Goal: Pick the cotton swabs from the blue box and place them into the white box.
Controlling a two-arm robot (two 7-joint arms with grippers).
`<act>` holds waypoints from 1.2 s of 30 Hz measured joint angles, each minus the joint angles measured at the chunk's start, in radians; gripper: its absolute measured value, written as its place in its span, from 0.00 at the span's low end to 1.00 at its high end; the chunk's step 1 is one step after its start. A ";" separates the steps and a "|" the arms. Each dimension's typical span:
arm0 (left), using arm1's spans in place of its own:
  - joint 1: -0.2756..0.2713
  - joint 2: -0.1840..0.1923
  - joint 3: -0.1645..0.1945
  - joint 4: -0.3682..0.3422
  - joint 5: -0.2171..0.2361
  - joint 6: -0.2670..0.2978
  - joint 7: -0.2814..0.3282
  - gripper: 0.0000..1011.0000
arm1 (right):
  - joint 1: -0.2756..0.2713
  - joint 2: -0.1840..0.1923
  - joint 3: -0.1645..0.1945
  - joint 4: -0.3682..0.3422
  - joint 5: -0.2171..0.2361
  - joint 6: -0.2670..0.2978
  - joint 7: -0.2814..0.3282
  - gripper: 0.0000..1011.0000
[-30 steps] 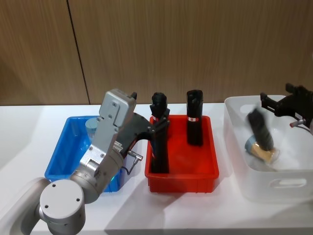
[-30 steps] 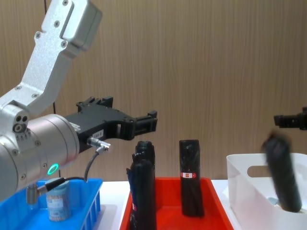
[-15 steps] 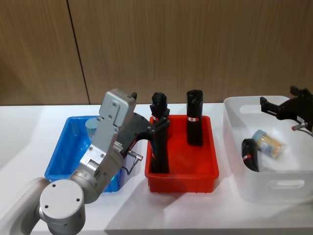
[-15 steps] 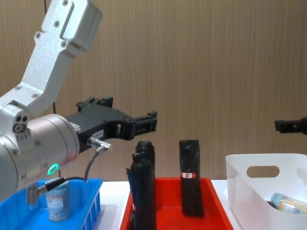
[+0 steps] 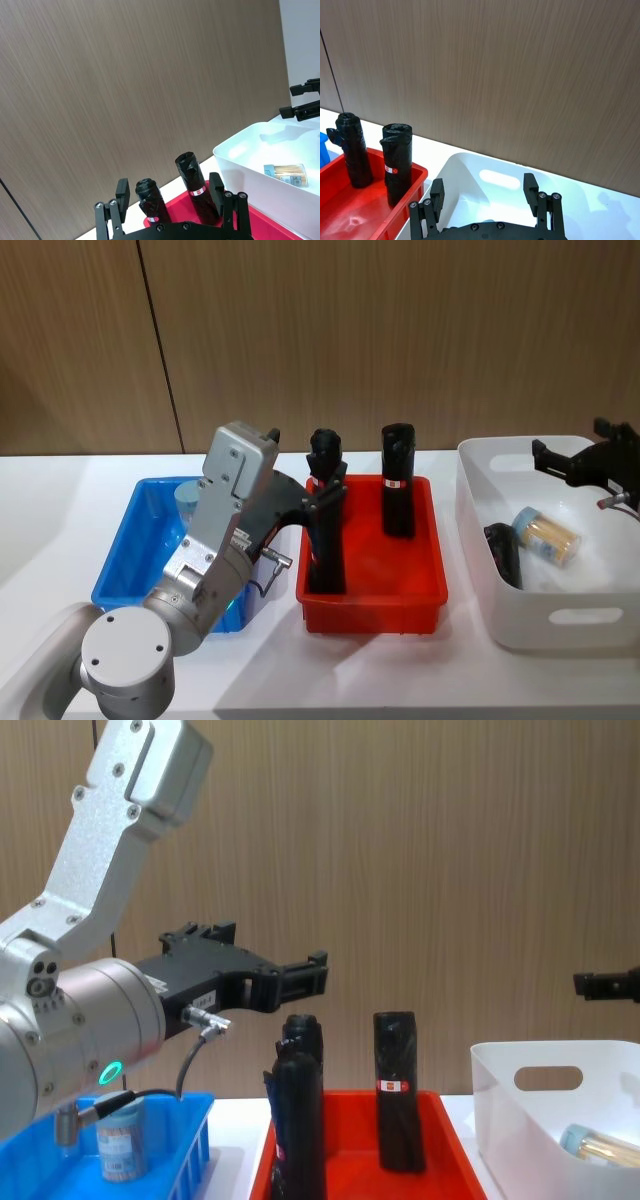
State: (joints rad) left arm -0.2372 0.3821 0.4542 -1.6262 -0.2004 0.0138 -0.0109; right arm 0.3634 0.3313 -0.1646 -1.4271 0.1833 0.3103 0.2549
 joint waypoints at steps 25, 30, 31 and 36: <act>0.000 0.000 0.000 0.000 0.000 0.000 0.000 0.99 | -0.182 0.003 -0.029 -0.164 0.050 -0.133 -0.090 0.99; 0.000 0.000 0.000 0.000 0.000 0.000 0.000 0.99 | -0.233 0.004 -0.038 -0.210 0.064 -0.170 -0.116 0.99; 0.000 0.000 0.000 0.000 0.000 0.000 0.000 0.99 | -0.240 0.004 -0.039 -0.217 0.066 -0.176 -0.120 0.99; 0.000 0.000 0.000 0.000 0.000 0.000 0.000 0.99 | -0.292 0.005 -0.048 -0.262 0.081 -0.213 -0.145 0.99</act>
State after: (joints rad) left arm -0.2371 0.3821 0.4542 -1.6262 -0.2004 0.0139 -0.0110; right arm 0.0717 0.3364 -0.2124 -1.6888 0.2639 0.0975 0.1096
